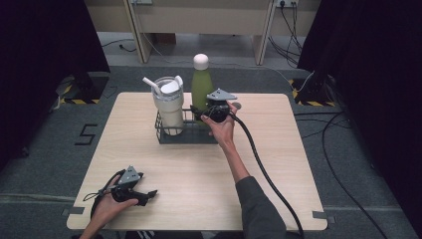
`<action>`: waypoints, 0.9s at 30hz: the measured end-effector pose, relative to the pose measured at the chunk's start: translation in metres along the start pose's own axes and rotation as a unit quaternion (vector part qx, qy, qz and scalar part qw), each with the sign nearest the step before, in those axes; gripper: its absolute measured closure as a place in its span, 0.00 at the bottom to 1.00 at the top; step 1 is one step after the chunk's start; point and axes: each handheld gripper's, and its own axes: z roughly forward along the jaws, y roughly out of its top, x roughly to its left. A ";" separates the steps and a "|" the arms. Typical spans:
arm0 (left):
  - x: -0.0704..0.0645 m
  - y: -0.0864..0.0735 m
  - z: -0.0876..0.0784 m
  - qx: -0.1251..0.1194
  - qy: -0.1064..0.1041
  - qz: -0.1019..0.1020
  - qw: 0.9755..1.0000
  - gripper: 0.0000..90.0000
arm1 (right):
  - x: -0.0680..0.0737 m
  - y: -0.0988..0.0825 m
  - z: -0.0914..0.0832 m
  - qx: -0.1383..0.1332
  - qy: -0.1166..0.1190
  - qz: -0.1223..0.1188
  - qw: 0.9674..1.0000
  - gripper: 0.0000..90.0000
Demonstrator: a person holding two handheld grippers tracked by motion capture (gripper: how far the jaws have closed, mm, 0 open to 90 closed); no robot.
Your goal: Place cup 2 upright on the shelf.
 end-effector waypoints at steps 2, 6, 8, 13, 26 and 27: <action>0.000 0.000 0.000 0.000 0.000 0.000 1.000 0.12 | 0.000 -0.002 0.002 -0.001 0.000 0.003 1.000 0.23; 0.000 0.000 0.000 0.000 0.000 0.000 1.000 0.12 | 0.002 -0.006 0.005 0.005 0.000 0.002 1.000 0.23; 0.000 0.000 0.000 0.000 0.000 0.000 1.000 0.12 | 0.002 -0.008 0.007 0.009 0.001 0.001 1.000 0.23; 0.000 0.000 0.000 -0.001 0.000 0.000 1.000 0.12 | 0.003 -0.013 0.010 0.011 0.002 -0.003 1.000 0.23; 0.000 0.000 0.000 -0.001 -0.001 0.001 1.000 0.12 | 0.003 -0.024 0.015 0.015 -0.001 0.002 1.000 0.23; 0.000 0.000 0.000 -0.001 -0.001 0.001 1.000 0.12 | 0.002 -0.024 0.015 0.015 -0.002 0.003 1.000 0.23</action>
